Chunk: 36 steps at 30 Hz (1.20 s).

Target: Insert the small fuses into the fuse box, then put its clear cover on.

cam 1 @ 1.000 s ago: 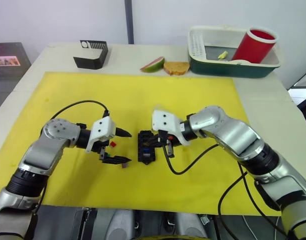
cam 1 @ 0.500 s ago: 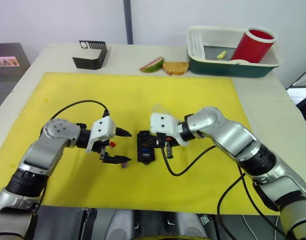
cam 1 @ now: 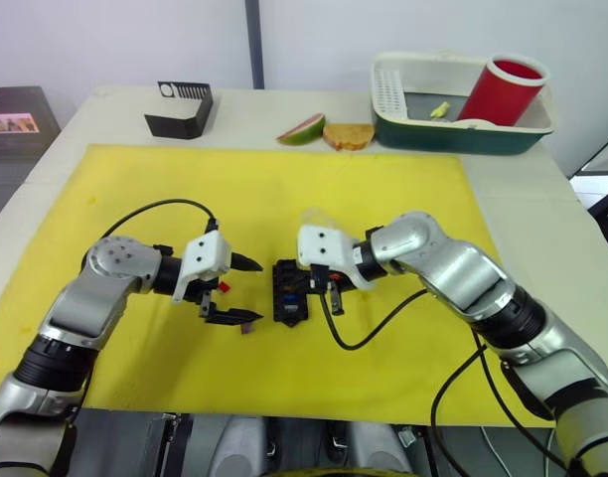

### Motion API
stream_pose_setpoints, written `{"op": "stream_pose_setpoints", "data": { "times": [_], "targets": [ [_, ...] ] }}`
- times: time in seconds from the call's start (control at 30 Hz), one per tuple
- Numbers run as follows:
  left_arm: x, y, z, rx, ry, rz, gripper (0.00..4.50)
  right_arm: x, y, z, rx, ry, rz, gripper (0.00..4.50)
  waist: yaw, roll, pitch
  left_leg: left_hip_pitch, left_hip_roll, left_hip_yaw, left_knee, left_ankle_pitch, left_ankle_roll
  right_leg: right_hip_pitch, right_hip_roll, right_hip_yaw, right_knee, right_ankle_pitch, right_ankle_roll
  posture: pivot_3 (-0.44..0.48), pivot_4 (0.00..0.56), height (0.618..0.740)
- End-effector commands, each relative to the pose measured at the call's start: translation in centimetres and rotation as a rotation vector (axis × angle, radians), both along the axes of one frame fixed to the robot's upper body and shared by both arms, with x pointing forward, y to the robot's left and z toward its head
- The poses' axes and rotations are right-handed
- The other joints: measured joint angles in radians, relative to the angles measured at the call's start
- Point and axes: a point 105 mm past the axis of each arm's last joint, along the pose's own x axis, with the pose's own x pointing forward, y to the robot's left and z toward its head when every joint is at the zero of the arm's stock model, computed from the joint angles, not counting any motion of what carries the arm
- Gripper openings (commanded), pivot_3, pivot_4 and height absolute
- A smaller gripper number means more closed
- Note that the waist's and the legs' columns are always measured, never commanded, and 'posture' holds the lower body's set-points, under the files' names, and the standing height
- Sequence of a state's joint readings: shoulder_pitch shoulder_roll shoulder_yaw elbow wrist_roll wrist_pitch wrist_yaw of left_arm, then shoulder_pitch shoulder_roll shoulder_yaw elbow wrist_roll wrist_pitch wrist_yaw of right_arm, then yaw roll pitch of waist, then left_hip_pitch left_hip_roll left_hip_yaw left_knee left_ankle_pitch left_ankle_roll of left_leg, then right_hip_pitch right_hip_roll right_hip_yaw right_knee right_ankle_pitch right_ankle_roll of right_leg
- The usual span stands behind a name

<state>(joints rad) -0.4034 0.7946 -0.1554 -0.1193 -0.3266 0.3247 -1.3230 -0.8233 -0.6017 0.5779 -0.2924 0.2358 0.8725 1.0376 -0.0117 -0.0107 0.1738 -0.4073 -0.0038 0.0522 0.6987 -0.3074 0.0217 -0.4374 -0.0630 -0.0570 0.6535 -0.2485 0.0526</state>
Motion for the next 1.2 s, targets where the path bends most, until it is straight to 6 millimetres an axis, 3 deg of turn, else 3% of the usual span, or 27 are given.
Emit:
{"op": "stream_pose_setpoints", "data": {
  "times": [0.03,0.17,0.53,0.73,0.83,0.87,1.2],
  "targets": [
    [0.0,-0.4,0.7,-0.002,-0.032,-0.017,4.48,0.2,-0.3,-0.5,-0.02,0.024,-0.025,0.0,0.0,0.0,0.0,0.0,0.0,0.0,0.0,0.0,0.0,0.0,0.0,0.0,0.0,0.0,0.0,0.0,0.15,0.74],
    [0.0,-0.3,0.8,-0.003,-0.033,-0.018,4.5,0.1,-0.1,0.1,0.005,0.035,-0.027,1.42,0.0,0.0,0.0,0.0,0.0,0.0,0.0,0.0,0.0,0.0,0.0,0.0,0.0,0.0,0.0,0.0,0.15,0.74],
    [0.1,-0.4,0.7,-0.002,-0.035,-0.019,4.5,0.1,0.1,1.6,0.055,0.025,-0.027,1.42,0.0,0.0,0.0,0.0,0.0,0.0,0.0,0.0,0.0,0.0,0.0,0.0,0.0,0.0,0.0,0.0,0.15,0.74],
    [0.2,-0.4,0.8,-0.002,-0.037,-0.021,4.5,-0.5,0.4,3.9,0.12,0.032,0.018,1.42,0.0,0.0,0.0,0.0,0.0,0.0,0.0,0.0,0.0,0.0,0.0,0.0,0.0,0.0,0.0,0.0,0.15,0.74],
    [0.3,-0.3,0.8,-0.001,-0.036,-0.017,4.5,-0.7,0.5,4.1,0.135,0.03,0.027,0.61,0.0,0.0,0.0,0.0,0.0,0.0,0.0,0.0,0.0,0.0,0.0,0.0,0.0,0.0,0.0,0.0,0.15,0.74],
    [0.3,-0.3,0.8,0.0,-0.036,-0.015,4.5,-0.7,0.5,4.1,0.14,0.034,0.028,0.06,0.0,0.0,0.0,0.0,0.0,0.0,0.0,0.0,0.0,0.0,0.0,0.0,0.0,0.0,0.0,0.0,0.15,0.74],
    [0.5,-0.2,0.8,0.005,-0.039,-0.011,4.5,-0.7,0.2,2.3,0.127,0.073,0.008,0.06,0.0,0.0,0.0,0.0,0.0,0.0,0.0,0.0,0.0,0.0,0.0,0.0,0.0,0.0,0.0,0.0,0.15,0.74]
  ]
}}
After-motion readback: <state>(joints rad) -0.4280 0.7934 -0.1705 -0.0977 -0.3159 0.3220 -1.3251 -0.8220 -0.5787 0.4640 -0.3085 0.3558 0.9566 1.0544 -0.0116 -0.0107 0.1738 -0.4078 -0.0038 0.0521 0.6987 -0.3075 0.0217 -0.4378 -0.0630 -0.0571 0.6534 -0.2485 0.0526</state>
